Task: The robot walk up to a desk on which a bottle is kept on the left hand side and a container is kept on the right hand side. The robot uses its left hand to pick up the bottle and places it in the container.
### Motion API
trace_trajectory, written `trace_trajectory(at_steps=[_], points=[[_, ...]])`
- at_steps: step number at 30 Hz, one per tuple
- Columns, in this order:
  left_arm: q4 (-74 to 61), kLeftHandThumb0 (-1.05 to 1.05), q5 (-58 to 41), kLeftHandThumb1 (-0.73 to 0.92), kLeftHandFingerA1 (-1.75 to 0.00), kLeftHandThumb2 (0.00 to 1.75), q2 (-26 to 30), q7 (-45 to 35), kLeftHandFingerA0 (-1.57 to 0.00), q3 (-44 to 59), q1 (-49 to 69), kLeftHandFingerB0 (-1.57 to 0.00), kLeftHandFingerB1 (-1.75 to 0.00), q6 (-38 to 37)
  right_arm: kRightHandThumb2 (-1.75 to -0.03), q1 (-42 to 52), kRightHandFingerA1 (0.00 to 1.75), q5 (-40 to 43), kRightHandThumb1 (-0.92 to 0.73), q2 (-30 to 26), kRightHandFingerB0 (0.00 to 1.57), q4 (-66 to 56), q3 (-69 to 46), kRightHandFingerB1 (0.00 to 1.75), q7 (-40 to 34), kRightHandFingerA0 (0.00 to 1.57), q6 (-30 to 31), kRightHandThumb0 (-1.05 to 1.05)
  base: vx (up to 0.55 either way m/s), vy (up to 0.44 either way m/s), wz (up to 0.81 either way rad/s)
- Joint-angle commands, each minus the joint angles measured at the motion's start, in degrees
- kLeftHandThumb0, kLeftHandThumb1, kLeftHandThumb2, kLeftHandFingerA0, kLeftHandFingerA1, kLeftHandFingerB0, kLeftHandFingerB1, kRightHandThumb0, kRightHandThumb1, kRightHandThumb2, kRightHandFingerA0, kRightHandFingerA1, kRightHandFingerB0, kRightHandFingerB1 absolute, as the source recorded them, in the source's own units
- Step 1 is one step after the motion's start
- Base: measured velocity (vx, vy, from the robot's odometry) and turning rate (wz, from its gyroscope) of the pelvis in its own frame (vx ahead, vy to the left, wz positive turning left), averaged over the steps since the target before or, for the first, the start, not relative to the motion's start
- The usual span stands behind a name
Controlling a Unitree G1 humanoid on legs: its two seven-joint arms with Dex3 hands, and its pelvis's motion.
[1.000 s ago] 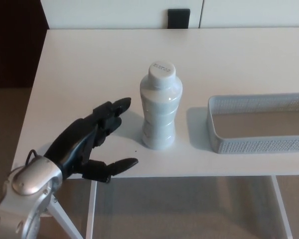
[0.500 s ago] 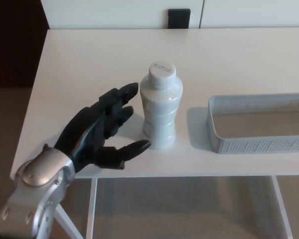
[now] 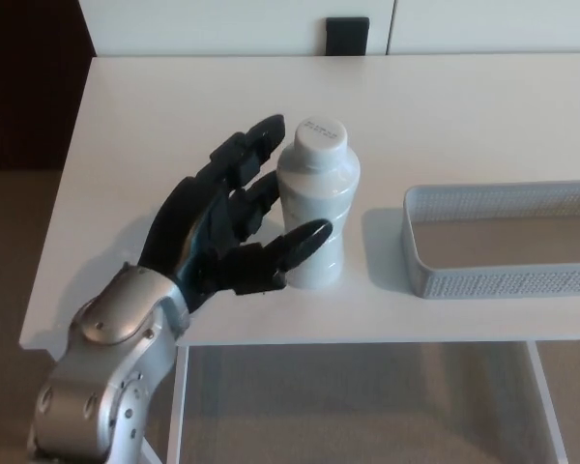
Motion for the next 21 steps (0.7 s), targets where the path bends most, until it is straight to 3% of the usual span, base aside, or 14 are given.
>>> trace_trajectory(at_steps=[1,12,21], points=[[-4.33,-0.36,2.8,0.48,-0.32,0.61,-4.99,13.87,-0.08,2.29,-5.35,-0.06,-0.21,15.09,-0.61,2.04,0.53,-1.46,-0.72,-0.2,0.41,-3.97,0.93,0.48,-0.35,0.43,-1.09,-0.29,0.0,0.0,0.0],[-0.17,-0.31,6.61,0.47,-0.29,0.59,-4.31,18.21,-0.07,4.18,-9.39,-0.07,-0.23,17.97,-0.6,3.34,0.49,-2.13,-0.71,-0.8,0.4,-9.34,2.0,0.46,-0.77,0.43,1.74,-0.25,0.0,0.0,0.0],[4.95,-0.33,7.29,0.42,-0.28,0.61,-3.0,18.44,-0.04,4.43,-10.59,-0.06,-0.22,15.31,-0.61,3.11,0.48,-2.85,-0.73,-1.14,0.41,-10.68,2.41,0.45,-0.96,0.42,3.12,-0.26,0.0,0.0,0.0]])
